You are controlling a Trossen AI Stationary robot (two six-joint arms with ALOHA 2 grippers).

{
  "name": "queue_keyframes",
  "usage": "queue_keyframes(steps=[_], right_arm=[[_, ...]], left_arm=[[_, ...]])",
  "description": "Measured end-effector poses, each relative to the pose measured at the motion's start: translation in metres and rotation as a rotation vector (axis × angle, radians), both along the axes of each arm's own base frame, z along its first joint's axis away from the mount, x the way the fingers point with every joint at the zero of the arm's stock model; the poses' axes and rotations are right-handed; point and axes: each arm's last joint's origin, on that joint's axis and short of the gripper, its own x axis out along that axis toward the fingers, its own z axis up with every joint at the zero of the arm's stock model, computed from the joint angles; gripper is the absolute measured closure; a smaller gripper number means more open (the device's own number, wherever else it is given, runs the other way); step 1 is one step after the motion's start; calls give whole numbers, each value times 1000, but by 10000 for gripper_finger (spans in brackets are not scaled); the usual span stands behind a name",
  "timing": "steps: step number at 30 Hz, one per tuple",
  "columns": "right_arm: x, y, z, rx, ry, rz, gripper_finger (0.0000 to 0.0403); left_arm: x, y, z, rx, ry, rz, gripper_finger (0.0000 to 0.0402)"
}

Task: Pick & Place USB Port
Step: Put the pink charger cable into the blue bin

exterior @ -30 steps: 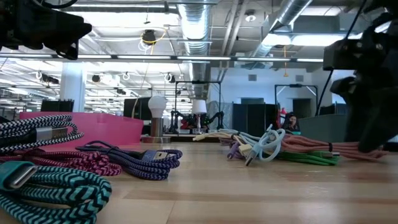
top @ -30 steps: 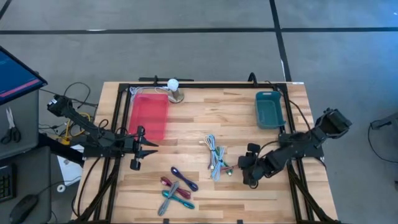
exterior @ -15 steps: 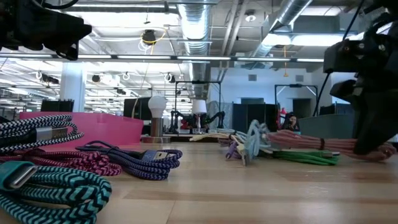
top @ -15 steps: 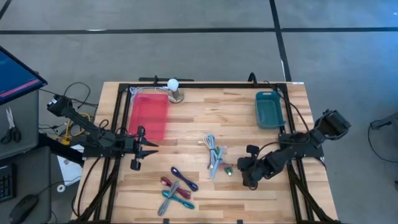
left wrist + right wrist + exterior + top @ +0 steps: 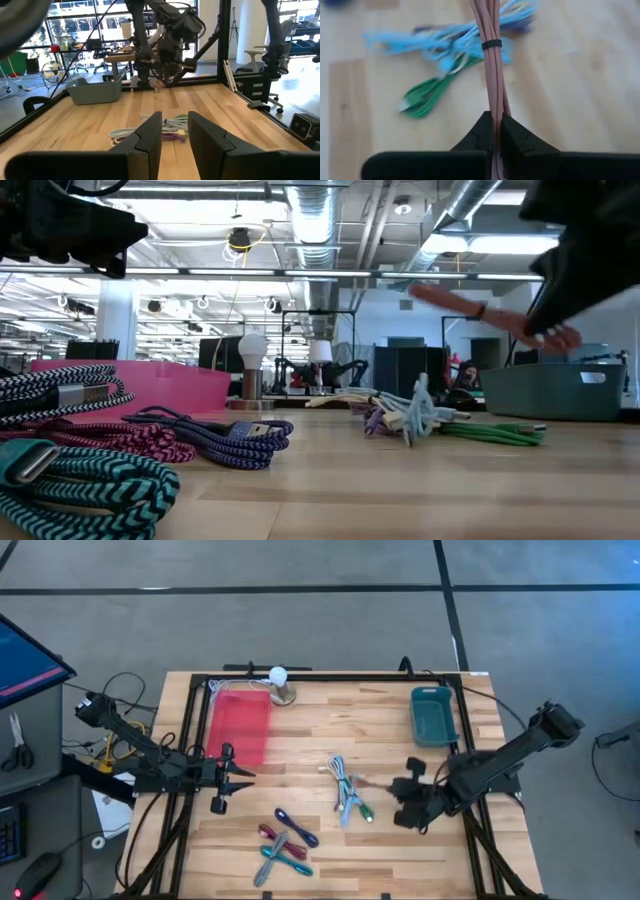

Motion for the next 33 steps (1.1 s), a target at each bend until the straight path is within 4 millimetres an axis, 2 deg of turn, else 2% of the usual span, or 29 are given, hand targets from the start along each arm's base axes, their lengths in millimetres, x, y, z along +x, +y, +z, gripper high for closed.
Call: queue_keyframes(steps=[5, 12, 21, 33], right_arm=[[-22, -21, 22, -31, -67, -118, 401], [-46, -54, 35, -27, -69, -327, 401], [-70, -89, 40, -37, -8, -585, 402], [-92, -113, 39, -42, 109, -857, 402]], left_arm=[[0, 0, 0, 0, 0, 0, 308], [0, 0, 0, -3, -4, 0, 308], [0, 0, 1, -4, -6, 1, 308], [0, 0, 1, -4, -6, 0, 308]])
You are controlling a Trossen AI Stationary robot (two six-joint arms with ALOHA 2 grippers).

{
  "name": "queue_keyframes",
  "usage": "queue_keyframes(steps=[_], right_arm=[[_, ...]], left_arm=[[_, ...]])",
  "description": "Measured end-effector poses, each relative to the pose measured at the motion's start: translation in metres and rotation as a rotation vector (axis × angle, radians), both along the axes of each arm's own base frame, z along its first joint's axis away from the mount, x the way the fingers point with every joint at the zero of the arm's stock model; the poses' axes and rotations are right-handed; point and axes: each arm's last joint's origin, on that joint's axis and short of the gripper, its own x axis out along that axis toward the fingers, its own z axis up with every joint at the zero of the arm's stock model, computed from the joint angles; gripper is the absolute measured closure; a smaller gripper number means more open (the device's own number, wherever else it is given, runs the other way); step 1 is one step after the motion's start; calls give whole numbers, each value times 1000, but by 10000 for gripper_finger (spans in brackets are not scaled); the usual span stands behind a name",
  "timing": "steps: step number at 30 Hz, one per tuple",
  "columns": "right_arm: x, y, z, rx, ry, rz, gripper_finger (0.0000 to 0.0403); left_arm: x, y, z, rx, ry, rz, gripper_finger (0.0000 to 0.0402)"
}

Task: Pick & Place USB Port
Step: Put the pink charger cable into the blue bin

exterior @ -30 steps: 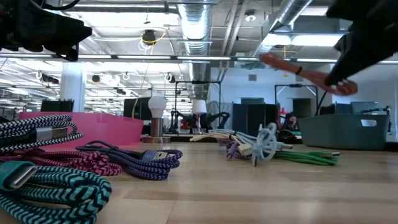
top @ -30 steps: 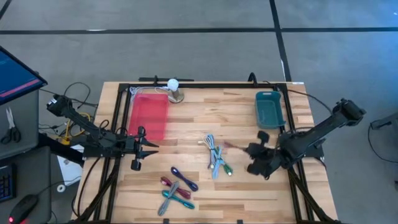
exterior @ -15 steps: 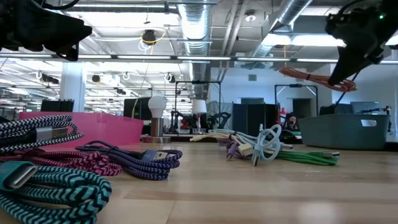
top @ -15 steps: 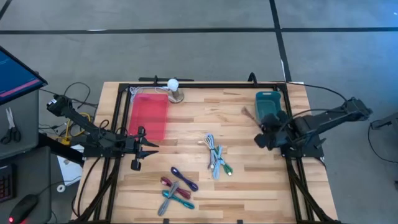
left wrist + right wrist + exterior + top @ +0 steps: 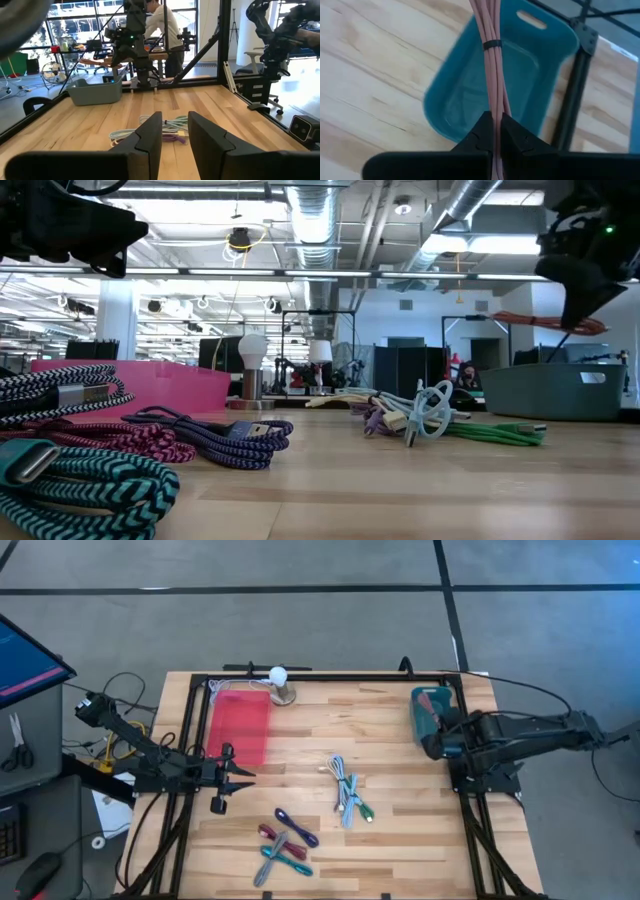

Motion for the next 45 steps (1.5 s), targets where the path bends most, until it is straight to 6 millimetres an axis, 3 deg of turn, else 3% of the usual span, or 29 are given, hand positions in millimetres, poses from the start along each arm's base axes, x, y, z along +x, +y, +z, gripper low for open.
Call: queue_keyframes(steps=[26, 35, 45], right_arm=[[-3, -25, -3, 122, 75, -136, 403], [20, -41, -9, 106, 52, -127, 403], [31, -58, -25, 144, 186, -202, 403]], left_arm=[[0, 0, 0, 2, 3, 0, 308], [0, 0, 0, 2, 3, 0, 308], [0, 0, 0, 2, 3, 1, 308]])
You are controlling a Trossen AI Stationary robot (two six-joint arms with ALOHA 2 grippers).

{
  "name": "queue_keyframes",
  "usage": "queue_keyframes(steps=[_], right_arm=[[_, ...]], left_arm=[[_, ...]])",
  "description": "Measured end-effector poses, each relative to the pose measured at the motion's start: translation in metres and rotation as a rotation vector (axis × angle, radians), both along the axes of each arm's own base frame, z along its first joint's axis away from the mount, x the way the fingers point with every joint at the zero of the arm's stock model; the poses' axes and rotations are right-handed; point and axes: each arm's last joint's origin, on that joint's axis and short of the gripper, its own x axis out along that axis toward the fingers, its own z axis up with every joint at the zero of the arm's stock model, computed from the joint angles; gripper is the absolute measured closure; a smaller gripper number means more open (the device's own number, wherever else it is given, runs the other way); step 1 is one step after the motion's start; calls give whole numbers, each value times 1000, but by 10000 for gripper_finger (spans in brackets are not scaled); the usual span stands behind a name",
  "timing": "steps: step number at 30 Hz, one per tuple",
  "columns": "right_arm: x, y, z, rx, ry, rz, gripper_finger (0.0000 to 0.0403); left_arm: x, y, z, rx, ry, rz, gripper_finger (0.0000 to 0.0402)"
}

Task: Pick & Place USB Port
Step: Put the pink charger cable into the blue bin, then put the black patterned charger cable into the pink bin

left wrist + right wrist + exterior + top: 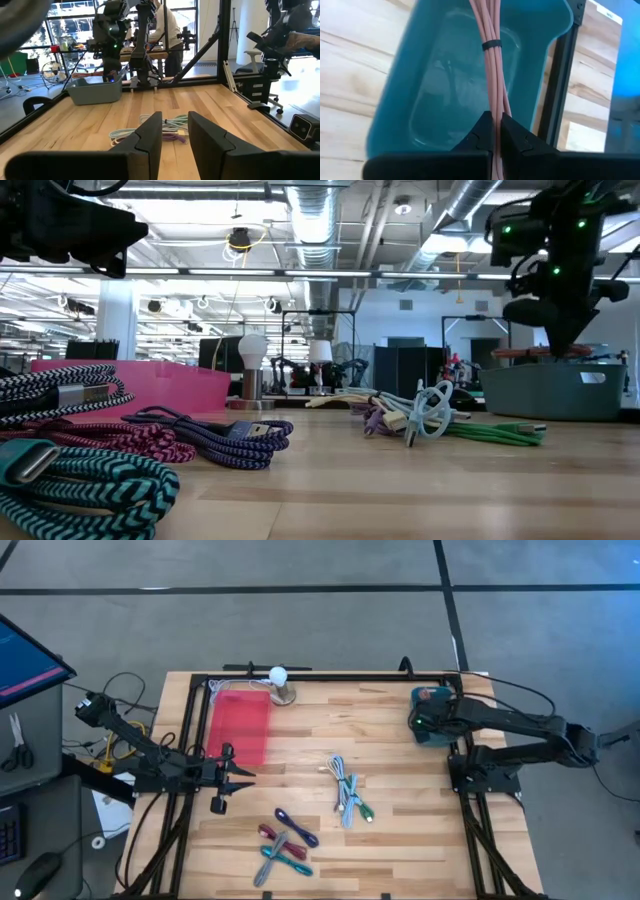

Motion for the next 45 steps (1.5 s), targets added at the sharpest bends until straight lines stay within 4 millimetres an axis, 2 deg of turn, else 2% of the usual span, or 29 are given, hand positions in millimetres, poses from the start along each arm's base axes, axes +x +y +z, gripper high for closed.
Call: queue_keyframes(steps=[8, 16, 23, 32, 37, 45], right_arm=[[12, -10, -18, 67, 95, -32, 400], [20, -13, -30, 98, 167, -31, 381], [22, -15, -33, 74, 182, -29, 364], [22, -14, -33, 88, 213, 33, 316], [24, -10, -27, 89, 222, 129, 305], [37, 1, 18, -5, 59, 286, 305]], left_arm=[[0, 0, 0, 0, 0, -1, 308], [0, 0, 0, 0, 0, -1, 308], [0, 0, 0, 0, 0, 0, 308], [0, 0, 0, 0, 0, -1, 308], [0, 0, 0, 0, 0, 0, 308], [0, 0, 0, 0, 0, -1, 308]])
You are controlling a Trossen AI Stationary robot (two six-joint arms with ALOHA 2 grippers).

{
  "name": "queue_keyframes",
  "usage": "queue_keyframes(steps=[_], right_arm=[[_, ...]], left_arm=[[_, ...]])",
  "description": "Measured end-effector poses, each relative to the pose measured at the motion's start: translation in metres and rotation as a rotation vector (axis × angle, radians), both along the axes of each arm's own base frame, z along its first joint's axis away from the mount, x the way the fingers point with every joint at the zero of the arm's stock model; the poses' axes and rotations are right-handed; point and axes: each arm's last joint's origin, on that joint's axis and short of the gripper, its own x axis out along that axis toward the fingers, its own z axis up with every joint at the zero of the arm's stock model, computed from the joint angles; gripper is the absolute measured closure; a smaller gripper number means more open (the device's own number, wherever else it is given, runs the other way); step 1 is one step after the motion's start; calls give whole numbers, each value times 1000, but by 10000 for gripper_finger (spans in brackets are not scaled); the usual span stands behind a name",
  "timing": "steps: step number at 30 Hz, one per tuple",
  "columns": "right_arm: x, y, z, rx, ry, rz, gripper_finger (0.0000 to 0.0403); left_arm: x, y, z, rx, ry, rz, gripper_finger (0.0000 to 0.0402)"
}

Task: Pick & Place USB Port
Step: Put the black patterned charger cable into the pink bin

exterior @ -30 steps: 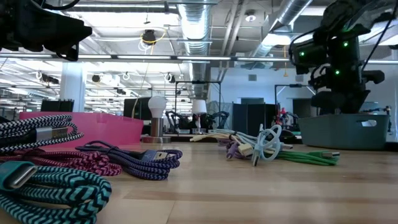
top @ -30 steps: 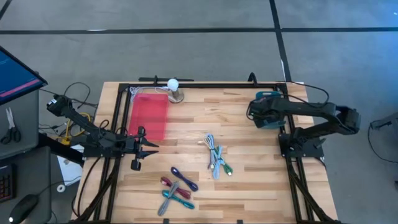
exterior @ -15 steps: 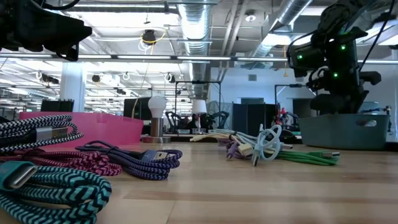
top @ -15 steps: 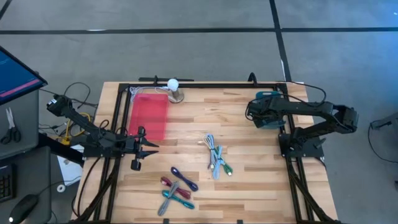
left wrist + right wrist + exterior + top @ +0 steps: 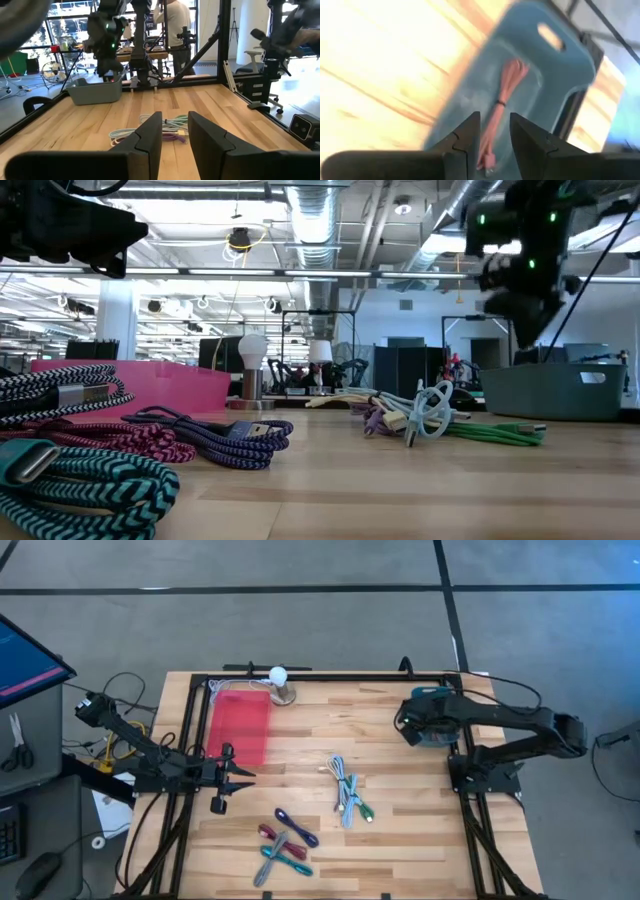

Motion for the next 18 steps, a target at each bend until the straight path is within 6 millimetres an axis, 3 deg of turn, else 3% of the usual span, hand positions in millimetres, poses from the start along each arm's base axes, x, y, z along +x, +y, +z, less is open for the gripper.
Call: queue_keyframes(steps=[11, 18], right_arm=[[1, 46, 61, -77, -443, 381, 305], [-5, 79, 84, -73, -666, 633, 305]], left_arm=[[0, 0, 0, 1, 2, 0, 308], [0, 0, 0, 2, 3, 0, 308]])
